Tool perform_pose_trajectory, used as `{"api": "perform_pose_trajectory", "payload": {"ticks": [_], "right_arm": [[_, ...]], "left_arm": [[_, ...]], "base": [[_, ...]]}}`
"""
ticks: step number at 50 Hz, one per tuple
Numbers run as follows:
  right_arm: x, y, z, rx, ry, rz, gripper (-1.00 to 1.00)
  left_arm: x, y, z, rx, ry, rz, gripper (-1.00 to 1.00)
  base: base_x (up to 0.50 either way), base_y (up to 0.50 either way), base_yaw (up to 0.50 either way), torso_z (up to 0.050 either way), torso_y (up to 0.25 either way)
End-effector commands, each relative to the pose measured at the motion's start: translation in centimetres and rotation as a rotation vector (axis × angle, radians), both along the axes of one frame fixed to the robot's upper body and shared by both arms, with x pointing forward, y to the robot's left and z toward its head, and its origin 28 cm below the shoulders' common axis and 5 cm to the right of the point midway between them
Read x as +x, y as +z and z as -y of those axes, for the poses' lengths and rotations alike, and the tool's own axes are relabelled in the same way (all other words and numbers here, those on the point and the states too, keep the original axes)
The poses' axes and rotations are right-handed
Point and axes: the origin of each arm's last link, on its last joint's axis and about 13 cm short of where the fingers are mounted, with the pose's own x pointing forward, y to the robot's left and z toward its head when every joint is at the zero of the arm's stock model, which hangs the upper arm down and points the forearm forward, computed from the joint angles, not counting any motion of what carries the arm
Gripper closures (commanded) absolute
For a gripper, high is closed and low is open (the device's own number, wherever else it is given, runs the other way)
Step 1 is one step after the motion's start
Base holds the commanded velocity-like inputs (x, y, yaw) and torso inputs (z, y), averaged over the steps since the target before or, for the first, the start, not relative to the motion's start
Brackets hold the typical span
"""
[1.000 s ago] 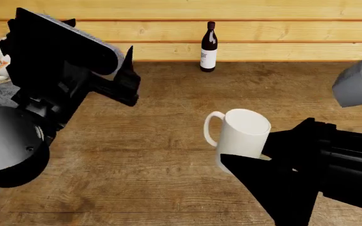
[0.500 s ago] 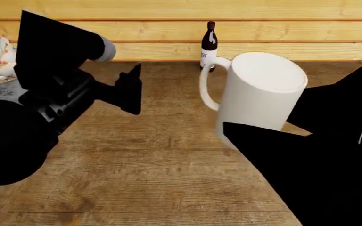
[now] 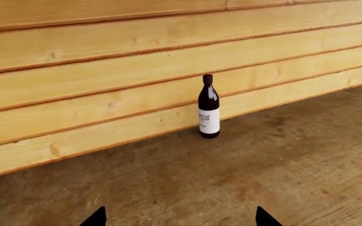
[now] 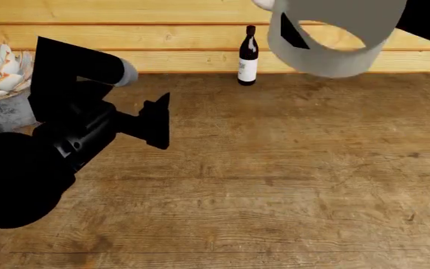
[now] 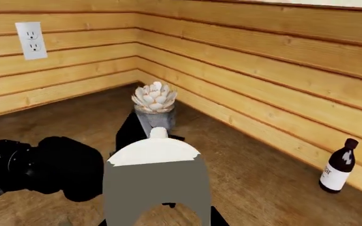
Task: A wet mug is on the counter and needs to be dried. Pick it up and place it upside down in the open cabinet.
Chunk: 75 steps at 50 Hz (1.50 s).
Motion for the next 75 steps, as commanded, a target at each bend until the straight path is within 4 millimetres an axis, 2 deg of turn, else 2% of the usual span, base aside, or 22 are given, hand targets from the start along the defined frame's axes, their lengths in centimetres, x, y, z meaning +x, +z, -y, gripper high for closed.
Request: {"api": "perform_pose_trajectory", "payload": {"ticks": [1,18,27,36,50,65,75], "right_arm": [[0.0,3.8,-0.7,0.01,-0.077,0.049,1.0],[0.6,7.9,-1.8,0.021,-0.153,0.08,1.0],[2.3,9.9,-1.7,0.049,-0.224,0.076,1.0],[4.1,10.4,-2.6,0.053,-0.313,0.099,1.0],[4.7,10.6,-3.7,0.07,-0.401,0.135,1.0],[7.1,11.1,-4.4,0.114,-0.466,0.192,1.0],[10.5,12.0,-4.2,0.143,-0.578,0.247,1.0]], "left_arm": [[-0.1,-0.4,0.0,-0.003,-0.004,-0.011,-1.0],[-0.1,-0.5,0.1,-0.006,-0.016,-0.017,-1.0],[0.1,-0.6,0.2,-0.011,-0.023,-0.022,-1.0],[0.3,-0.9,0.2,-0.013,-0.025,-0.031,-1.0],[0.3,-1.1,0.2,-0.019,-0.027,-0.036,-1.0],[0.3,-1.1,0.2,-0.02,-0.029,-0.038,-1.0],[0.2,-1.3,0.2,-0.024,-0.025,-0.035,-1.0]], "base": [[0.0,0.0,0.0,0.0,0.0],[0.0,0.0,0.0,0.0,0.0],[0.0,0.0,0.0,0.0,0.001],[0.0,0.0,0.0,0.0,0.0],[0.0,0.0,0.0,0.0,0.0],[0.0,0.0,0.0,0.0,0.0],[0.0,0.0,0.0,0.0,0.001]]}}
